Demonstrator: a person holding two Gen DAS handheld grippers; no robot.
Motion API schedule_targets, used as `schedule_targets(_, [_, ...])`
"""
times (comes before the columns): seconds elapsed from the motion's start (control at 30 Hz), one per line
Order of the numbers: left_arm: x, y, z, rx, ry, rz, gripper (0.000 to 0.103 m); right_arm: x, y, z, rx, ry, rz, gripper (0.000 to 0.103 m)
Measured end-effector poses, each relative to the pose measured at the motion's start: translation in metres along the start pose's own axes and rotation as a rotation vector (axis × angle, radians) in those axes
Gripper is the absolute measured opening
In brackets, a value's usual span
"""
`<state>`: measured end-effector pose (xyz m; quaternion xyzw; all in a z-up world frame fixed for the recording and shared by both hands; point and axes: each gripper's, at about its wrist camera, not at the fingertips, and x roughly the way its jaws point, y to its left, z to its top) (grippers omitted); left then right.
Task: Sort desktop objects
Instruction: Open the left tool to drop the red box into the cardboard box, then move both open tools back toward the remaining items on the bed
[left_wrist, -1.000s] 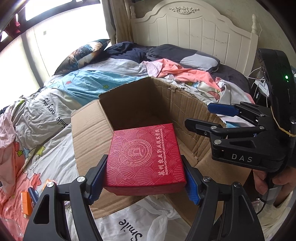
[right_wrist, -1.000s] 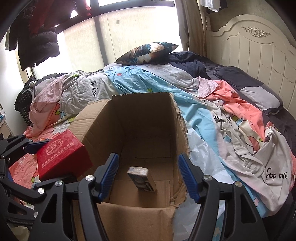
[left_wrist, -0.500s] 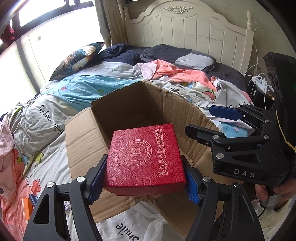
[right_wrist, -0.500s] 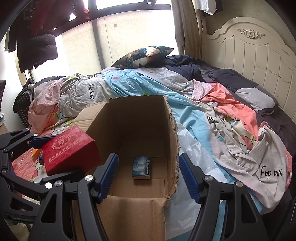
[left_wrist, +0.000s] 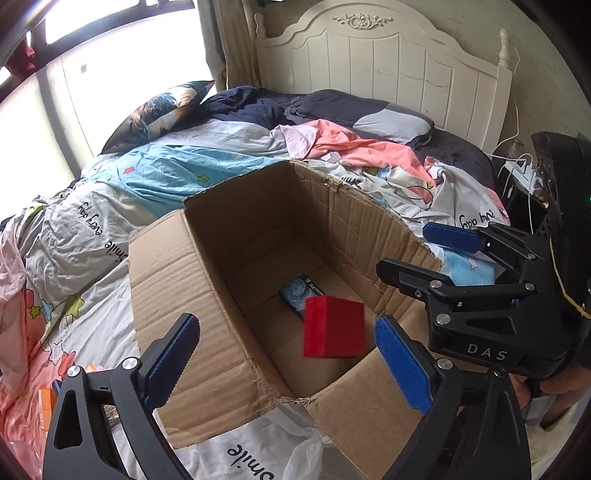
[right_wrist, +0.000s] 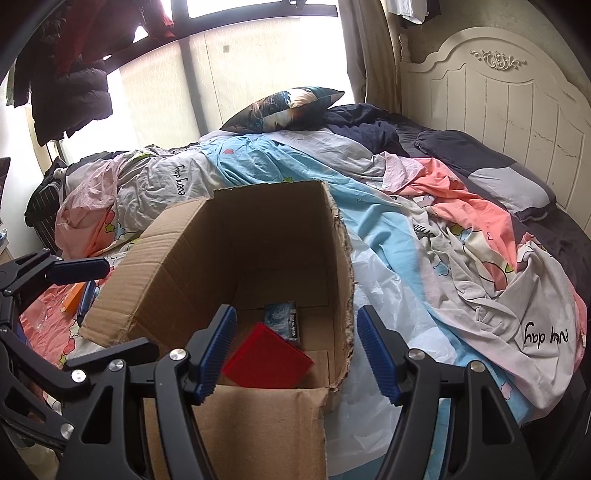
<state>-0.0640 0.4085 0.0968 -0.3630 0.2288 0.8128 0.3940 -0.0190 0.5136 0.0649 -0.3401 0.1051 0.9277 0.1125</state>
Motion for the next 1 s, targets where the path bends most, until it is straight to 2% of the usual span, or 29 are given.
schedule_targets(0.3, [0.008, 0.004, -0.009, -0.005, 0.042, 0.022, 0.100, 0.001, 0.009, -0.003, -0.017, 0.005, -0.013, 0.065])
schedule_targets(0.53, [0.005, 0.009, -0.016, -0.008, 0.043, 0.039, 0.103, 0.003, 0.013, -0.003, -0.024, 0.017, -0.011, 0.081])
schedule_targets(0.67, [0.004, 0.013, -0.023, -0.015, 0.041, 0.060, 0.103, 0.006, 0.021, -0.004, -0.051, 0.030, -0.049, 0.081])
schedule_targets(1.0, [-0.008, 0.023, -0.033, -0.030, 0.041, 0.035, 0.103, 0.001, 0.037, -0.007, -0.063, 0.037, -0.041, 0.081])
